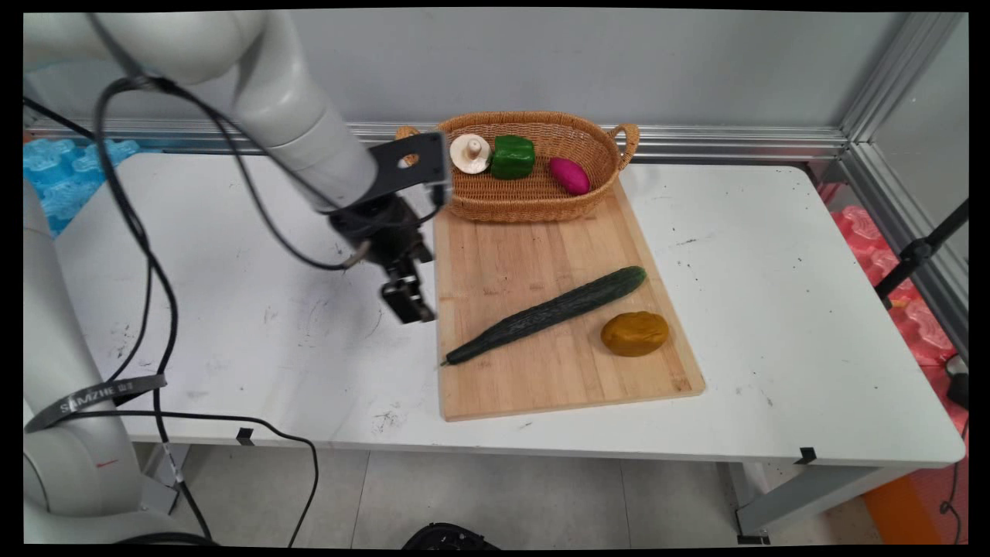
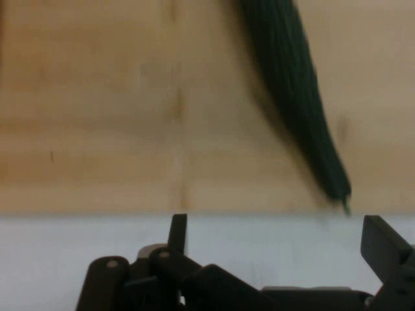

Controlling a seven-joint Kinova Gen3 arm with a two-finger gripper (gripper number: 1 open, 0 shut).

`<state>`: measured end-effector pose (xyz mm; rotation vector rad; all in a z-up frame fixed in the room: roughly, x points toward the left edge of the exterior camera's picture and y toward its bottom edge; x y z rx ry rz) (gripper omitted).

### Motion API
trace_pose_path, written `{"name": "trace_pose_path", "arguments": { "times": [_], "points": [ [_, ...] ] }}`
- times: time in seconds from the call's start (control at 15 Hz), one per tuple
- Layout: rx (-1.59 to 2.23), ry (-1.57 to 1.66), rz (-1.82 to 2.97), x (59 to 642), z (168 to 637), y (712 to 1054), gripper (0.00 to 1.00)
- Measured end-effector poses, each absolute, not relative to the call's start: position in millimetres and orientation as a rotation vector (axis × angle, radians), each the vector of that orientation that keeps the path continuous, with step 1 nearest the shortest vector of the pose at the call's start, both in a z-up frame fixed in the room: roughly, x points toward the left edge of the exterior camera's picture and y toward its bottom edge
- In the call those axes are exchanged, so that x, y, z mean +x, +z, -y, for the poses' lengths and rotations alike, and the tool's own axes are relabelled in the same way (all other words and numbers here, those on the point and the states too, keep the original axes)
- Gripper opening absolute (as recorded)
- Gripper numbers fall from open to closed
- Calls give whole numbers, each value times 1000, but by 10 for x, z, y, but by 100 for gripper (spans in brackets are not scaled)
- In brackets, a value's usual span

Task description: Pick up the cucumber from the cutting board

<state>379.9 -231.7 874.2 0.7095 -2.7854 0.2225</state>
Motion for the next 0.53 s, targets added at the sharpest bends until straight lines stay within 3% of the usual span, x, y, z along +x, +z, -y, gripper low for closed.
{"name": "trace_pose_path", "arguments": {
  "times": [0.53],
  "points": [
    [723,279,2684,3238,2610,8697,100]
  ]
}}
